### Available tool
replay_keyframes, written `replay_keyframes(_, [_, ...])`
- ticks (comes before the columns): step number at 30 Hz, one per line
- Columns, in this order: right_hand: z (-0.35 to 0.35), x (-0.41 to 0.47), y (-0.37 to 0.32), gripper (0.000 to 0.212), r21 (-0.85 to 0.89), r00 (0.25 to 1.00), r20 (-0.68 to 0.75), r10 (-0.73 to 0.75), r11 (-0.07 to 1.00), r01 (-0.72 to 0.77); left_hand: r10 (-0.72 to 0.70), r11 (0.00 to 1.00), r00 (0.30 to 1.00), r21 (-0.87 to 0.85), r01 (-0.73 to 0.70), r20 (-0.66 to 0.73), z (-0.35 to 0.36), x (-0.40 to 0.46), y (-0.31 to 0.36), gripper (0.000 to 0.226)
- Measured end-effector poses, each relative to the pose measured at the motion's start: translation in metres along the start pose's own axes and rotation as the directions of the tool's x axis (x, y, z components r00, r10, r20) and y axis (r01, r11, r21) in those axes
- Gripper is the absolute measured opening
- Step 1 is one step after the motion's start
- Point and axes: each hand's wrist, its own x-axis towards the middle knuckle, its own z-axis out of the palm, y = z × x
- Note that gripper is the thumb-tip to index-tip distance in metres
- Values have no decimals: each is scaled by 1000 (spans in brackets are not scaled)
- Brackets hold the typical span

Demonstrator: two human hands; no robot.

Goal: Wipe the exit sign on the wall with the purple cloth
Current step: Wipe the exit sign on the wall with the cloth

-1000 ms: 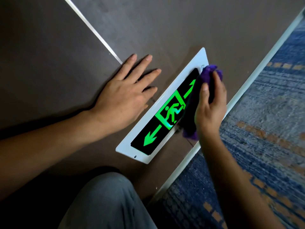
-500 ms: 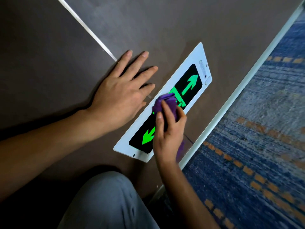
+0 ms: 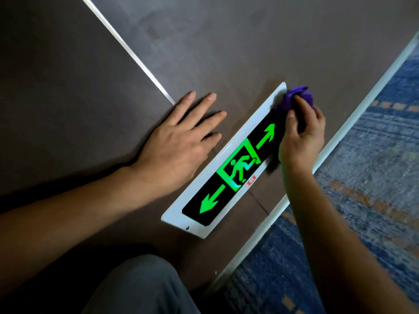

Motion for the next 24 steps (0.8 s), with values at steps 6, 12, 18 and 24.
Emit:
replay_keyframes(6, [20, -41, 16, 42, -16, 998, 59, -20, 1000, 21, 0, 1000, 1000, -27, 0, -11, 1, -1, 0, 42])
replay_keyframes(12, [25, -106, 14, 42, 13, 996, 92, 23, 1000, -25, -9, 1000, 998, -28, 7, -66, 3, 1, 1, 40])
replay_keyframes(18, [27, -166, 2, 39, 57, 994, 107, -6, 998, 0, 33, 999, 996, -18, -34, -86, 9, -6, -2, 37])
replay_keyframes(24, [28, -216, 8, 32, 113, 992, 129, -3, 993, -12, 28, 999, 996, -20, -30, -83, 5, -40, -2, 43])
